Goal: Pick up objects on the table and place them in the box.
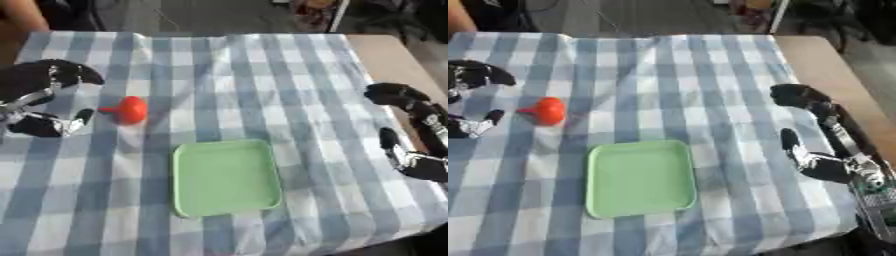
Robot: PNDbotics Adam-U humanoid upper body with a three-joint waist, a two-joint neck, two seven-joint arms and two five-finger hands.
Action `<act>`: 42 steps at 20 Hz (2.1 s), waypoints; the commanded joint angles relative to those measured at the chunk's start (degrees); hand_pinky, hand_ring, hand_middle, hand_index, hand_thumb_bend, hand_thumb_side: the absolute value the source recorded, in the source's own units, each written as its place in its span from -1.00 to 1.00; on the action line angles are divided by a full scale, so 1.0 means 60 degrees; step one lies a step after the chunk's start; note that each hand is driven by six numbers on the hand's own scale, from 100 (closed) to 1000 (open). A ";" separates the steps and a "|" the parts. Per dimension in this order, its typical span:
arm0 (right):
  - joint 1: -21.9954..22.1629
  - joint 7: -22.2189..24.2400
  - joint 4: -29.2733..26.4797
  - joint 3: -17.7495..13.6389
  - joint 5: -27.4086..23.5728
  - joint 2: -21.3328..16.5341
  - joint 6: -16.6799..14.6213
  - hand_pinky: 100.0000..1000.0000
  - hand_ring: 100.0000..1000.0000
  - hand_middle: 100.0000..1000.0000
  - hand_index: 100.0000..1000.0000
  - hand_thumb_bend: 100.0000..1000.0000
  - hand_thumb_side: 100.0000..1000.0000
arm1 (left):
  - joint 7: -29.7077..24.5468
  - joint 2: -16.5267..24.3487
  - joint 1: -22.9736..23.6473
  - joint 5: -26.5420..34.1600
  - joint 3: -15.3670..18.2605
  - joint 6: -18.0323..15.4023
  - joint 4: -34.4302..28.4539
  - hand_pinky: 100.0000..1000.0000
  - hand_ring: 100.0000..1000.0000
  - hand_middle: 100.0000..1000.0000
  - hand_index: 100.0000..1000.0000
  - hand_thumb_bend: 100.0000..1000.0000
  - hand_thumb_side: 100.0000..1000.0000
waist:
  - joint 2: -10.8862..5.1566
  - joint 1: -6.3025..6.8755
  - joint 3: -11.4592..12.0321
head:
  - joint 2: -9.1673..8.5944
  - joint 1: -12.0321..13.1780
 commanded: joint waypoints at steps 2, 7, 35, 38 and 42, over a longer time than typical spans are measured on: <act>-0.0027 0.1726 -0.0066 -0.0026 -0.0055 -0.0168 -0.1705 0.64 0.64 0.70 0.66 -1.00 -0.24 | 0.0142 0.0059 -0.0401 -0.0319 -0.0088 -0.0153 0.0166 0.78 0.69 0.62 0.88 -0.19 -0.23 | -0.0135 0.0039 -0.0022 | 0.0040 0.0044; -0.0029 0.1757 -0.0065 -0.0011 -0.0081 -0.0167 -0.1705 0.64 0.64 0.70 0.66 -1.00 -0.24 | 0.0320 -0.0104 -0.0755 -0.0989 -0.0261 -0.0475 0.0700 0.79 0.69 0.61 0.97 -0.13 -0.21 | -0.0145 0.0034 -0.0026 | 0.0069 0.0058; -0.0013 0.1854 -0.0062 0.0004 -0.0185 -0.0164 -0.1705 0.64 0.64 0.70 0.66 -1.00 -0.23 | 0.1168 -0.1059 -0.1795 -0.3670 -0.0491 -0.1755 0.2996 0.80 0.68 0.58 1.00 -0.12 -0.13 | -0.0138 0.0001 -0.0064 | 0.0109 0.0091; -0.0012 0.1859 -0.0058 0.0004 -0.0188 -0.0165 -0.1705 0.64 0.64 0.70 0.66 -1.00 -0.23 | 0.1315 -0.1123 -0.1856 -0.3813 -0.0488 -0.1747 0.3068 0.80 0.68 0.58 1.00 -0.12 -0.14 | -0.0134 0.0001 -0.0071 | 0.0114 0.0091; -0.0011 0.1871 -0.0058 0.0011 -0.0197 -0.0165 -0.1705 0.64 0.64 0.70 0.66 -1.00 -0.23 | 0.1503 -0.1222 -0.1962 -0.3916 -0.0483 -0.1706 0.3160 0.79 0.68 0.56 1.00 -0.13 -0.15 | -0.0131 0.0000 -0.0080 | 0.0107 0.0098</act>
